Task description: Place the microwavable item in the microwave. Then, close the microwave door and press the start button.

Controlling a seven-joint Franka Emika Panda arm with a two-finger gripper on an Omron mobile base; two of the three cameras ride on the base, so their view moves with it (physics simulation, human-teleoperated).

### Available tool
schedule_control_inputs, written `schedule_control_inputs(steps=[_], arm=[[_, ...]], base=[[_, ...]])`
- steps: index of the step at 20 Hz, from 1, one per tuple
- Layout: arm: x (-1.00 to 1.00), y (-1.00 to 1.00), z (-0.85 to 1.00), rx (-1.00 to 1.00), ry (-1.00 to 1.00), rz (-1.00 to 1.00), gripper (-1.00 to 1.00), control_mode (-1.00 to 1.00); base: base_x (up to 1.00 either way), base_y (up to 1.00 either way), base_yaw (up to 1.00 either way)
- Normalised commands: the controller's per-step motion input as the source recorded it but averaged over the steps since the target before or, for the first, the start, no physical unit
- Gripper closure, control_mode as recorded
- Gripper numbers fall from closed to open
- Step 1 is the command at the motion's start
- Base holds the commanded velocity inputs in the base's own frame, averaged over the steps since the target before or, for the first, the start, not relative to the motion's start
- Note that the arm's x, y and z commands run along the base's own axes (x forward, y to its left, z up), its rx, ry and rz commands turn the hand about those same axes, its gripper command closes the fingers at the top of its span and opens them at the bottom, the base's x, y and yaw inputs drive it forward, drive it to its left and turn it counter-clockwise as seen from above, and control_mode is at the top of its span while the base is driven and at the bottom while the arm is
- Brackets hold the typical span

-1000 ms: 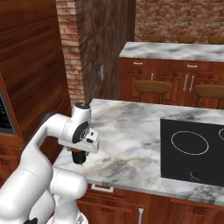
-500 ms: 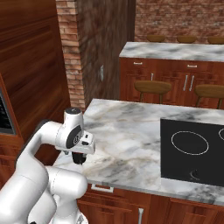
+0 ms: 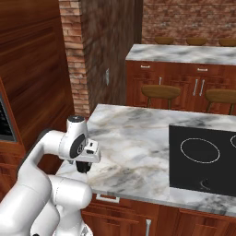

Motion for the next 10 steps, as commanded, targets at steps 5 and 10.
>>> schedule_control_inputs(steps=[5,10], arm=[[-0.22,0.00,0.00,0.00,-0.07,0.04,-1.00,-1.00],[-0.12,0.00,-0.24,0.00,-0.07,0.04,-1.00,-1.00]], base=[[0.00,0.00,0.00],[0.00,0.00,0.00]])
